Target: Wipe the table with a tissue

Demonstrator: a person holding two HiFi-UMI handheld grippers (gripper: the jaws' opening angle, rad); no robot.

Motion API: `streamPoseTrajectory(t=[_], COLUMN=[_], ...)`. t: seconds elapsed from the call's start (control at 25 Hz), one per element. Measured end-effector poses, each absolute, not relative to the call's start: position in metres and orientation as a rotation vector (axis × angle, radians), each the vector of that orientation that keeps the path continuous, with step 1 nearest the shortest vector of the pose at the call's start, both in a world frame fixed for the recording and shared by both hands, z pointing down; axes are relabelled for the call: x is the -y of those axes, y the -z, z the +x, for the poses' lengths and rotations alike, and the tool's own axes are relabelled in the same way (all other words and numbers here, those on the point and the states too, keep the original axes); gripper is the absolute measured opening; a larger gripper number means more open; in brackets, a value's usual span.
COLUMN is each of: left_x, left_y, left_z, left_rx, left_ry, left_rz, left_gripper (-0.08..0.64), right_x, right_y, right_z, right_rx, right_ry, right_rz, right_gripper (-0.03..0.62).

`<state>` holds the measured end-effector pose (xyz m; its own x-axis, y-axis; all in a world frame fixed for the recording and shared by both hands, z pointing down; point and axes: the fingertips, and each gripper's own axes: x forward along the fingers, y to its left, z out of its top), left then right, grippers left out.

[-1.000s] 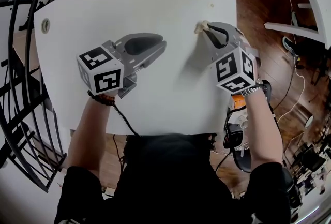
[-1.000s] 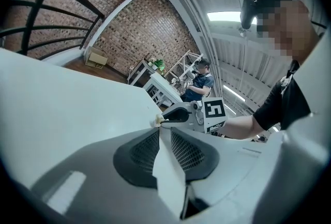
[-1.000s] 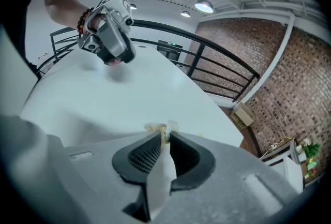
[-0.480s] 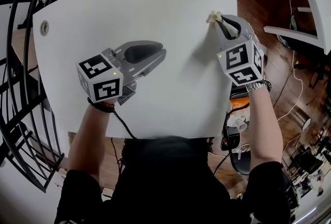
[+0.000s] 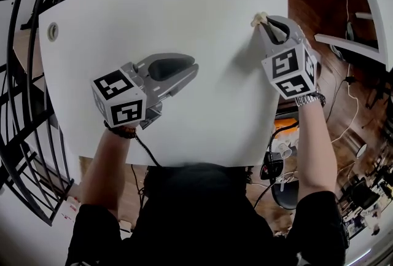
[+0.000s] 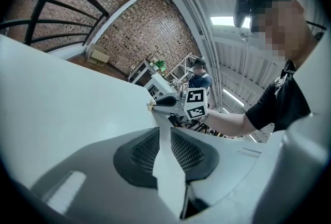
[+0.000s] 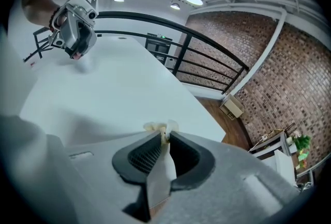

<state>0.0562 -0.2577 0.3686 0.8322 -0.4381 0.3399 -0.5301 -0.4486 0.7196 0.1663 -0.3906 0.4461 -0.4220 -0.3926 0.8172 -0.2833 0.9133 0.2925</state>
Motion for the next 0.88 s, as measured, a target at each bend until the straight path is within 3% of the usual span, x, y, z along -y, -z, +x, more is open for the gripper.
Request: streamPoseTrajectory(t=[0.88], left_x=[0.253], left_y=[-0.352], left_z=[0.04], left_rx=[0.744], left_ry=[-0.128], left_rz=[2.118], left_gripper=[0.06], right_x=[0.394], right_y=[-0.432], right_z=[0.129], right_rx=[2.088], right_ry=[0.185], right_rz=[0.494], right_gripper=[0.04])
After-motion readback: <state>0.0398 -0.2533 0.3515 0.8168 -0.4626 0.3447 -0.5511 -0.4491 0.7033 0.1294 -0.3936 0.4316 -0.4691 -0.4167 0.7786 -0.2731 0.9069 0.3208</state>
